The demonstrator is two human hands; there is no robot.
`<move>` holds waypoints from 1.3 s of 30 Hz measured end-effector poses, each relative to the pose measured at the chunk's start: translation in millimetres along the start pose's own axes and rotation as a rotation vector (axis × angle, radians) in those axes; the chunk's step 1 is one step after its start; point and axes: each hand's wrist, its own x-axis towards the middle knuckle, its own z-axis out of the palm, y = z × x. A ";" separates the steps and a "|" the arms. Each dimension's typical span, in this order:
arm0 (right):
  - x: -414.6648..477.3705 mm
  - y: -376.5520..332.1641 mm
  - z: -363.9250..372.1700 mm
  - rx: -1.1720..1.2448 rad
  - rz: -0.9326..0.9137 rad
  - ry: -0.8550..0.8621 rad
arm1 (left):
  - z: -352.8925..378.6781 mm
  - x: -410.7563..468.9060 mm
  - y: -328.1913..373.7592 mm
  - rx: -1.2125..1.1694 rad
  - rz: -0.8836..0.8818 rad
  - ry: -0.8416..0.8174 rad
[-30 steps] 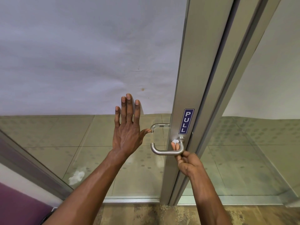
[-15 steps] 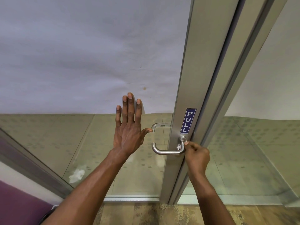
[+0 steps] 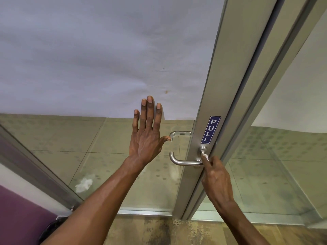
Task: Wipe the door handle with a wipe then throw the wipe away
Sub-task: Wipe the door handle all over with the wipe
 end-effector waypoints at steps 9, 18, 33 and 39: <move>6.0 -7.4 -14.1 -0.074 -0.059 -0.155 | -7.4 -0.2 2.9 -0.045 -0.025 -0.080; 8.6 -73.4 -2.1 0.050 -0.065 -0.182 | -15.7 -5.0 -5.0 -0.074 0.039 -0.010; 54.5 -142.9 11.5 -0.123 -0.040 -0.235 | -25.4 -81.0 -80.2 -0.072 0.102 -0.243; 49.1 -134.4 17.1 -0.362 -0.247 -0.094 | -50.8 -96.8 -118.4 -0.026 0.134 -0.371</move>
